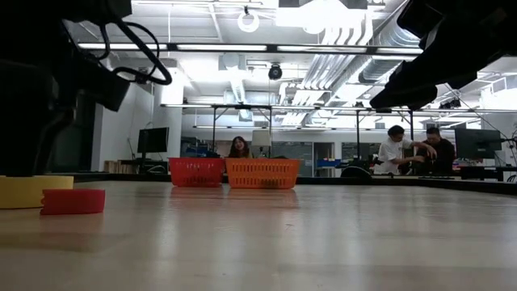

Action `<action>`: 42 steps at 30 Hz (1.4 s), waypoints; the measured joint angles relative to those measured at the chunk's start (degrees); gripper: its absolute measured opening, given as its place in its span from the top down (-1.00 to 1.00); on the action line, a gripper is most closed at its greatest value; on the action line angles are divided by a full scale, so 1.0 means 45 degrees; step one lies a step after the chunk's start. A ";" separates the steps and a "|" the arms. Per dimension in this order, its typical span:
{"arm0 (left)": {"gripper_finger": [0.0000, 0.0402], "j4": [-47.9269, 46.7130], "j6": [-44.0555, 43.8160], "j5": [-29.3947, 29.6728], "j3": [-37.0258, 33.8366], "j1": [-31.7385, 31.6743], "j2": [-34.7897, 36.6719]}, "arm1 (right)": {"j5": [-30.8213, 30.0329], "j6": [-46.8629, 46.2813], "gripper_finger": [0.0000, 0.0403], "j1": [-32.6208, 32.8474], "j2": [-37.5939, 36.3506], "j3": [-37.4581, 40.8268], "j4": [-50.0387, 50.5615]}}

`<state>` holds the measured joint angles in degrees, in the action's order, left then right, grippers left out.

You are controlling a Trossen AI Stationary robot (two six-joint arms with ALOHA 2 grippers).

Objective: Pick and place Stapler, Stapler remover, tape
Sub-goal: Put the yellow tape into the blue bin

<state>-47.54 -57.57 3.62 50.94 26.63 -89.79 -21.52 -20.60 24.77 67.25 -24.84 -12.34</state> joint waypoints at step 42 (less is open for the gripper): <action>0.82 0.2134 0.9667 0.8796 0.4280 -0.2166 0.0022 | -0.0460 0.6065 -0.07 -0.2468 0.1818 0.0005 -0.5431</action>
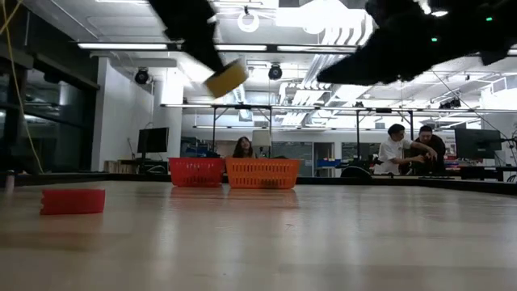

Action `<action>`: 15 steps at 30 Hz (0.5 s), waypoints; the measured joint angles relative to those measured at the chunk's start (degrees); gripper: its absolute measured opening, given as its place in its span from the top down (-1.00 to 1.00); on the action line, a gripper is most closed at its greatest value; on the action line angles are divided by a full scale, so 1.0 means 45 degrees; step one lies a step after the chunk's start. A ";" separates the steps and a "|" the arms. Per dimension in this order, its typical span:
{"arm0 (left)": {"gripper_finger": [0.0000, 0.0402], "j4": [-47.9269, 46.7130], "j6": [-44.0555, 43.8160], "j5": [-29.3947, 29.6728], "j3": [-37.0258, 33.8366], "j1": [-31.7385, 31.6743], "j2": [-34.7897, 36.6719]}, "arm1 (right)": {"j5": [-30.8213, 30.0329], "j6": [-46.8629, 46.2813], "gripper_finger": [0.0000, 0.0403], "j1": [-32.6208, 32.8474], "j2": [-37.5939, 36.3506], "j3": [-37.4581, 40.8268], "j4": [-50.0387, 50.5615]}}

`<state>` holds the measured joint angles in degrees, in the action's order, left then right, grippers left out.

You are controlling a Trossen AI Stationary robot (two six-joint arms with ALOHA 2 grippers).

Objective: Pick and place Stapler, Stapler remover, tape
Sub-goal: Put the yellow tape into the blue bin

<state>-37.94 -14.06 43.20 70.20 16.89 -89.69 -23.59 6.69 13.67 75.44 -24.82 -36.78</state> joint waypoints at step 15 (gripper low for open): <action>0.82 0.6401 0.6280 -0.4827 0.0450 -0.3876 -0.0010 | 0.2345 0.1527 -0.07 -0.2239 0.0802 0.0000 -0.2920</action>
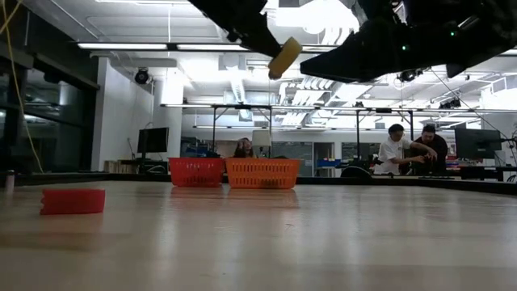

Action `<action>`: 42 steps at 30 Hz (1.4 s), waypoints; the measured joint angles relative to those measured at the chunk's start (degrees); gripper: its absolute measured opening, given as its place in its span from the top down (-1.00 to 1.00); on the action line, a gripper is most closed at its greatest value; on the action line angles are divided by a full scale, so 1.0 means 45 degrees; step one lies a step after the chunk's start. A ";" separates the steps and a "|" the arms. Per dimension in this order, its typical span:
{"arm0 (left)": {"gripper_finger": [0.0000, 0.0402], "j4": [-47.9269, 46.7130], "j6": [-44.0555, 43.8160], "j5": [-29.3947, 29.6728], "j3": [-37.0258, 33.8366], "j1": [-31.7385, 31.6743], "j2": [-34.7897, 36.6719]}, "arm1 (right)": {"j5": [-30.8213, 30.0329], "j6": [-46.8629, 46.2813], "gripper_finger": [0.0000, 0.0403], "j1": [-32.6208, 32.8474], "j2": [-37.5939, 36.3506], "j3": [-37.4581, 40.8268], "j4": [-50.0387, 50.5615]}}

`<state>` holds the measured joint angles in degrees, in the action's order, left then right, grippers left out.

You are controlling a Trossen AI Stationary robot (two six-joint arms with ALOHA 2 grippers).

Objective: Pick and place Stapler, Stapler remover, tape
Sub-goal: Put the yellow tape into the blue bin

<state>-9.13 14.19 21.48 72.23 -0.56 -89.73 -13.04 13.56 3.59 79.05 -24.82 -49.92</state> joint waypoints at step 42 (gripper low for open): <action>0.82 0.2458 0.1511 -0.3758 0.0019 -0.2055 -0.0413 | 0.3457 -0.0267 0.72 -0.2224 0.0010 -0.0543 -0.1875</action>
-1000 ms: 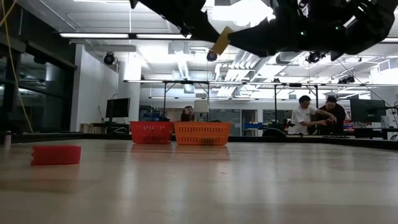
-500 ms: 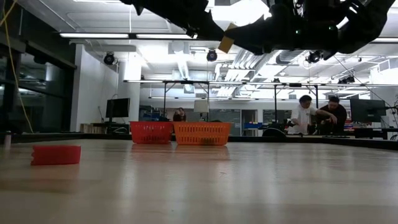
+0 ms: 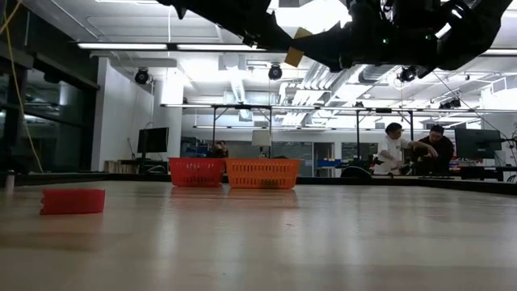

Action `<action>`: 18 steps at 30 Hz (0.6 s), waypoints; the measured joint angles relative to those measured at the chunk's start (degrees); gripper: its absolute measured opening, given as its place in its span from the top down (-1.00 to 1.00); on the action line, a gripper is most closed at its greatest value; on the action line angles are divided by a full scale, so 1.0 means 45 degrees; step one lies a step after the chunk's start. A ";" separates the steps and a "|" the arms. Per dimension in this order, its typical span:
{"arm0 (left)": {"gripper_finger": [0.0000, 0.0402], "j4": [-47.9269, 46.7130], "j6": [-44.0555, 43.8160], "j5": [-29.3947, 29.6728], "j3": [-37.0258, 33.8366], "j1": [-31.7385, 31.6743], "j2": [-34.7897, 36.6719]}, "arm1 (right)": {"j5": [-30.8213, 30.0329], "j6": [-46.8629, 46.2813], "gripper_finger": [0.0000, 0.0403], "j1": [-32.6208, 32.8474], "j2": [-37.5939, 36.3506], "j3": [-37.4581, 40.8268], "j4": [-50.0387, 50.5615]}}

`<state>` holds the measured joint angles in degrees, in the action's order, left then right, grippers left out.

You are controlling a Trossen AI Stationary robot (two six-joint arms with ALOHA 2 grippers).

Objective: Pick and place Stapler, Stapler remover, tape
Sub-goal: Put the yellow tape into the blue bin

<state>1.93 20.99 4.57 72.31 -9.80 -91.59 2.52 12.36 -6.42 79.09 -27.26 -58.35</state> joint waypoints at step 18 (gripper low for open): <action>0.14 -0.1143 0.1096 0.3244 -0.0034 -0.0010 -0.0029 | 0.0025 -0.1059 0.84 -0.1012 -0.0015 -0.0045 0.1448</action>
<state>-3.21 25.92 19.17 72.16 -9.85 -91.72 2.63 7.60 -10.97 79.02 -27.46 -51.84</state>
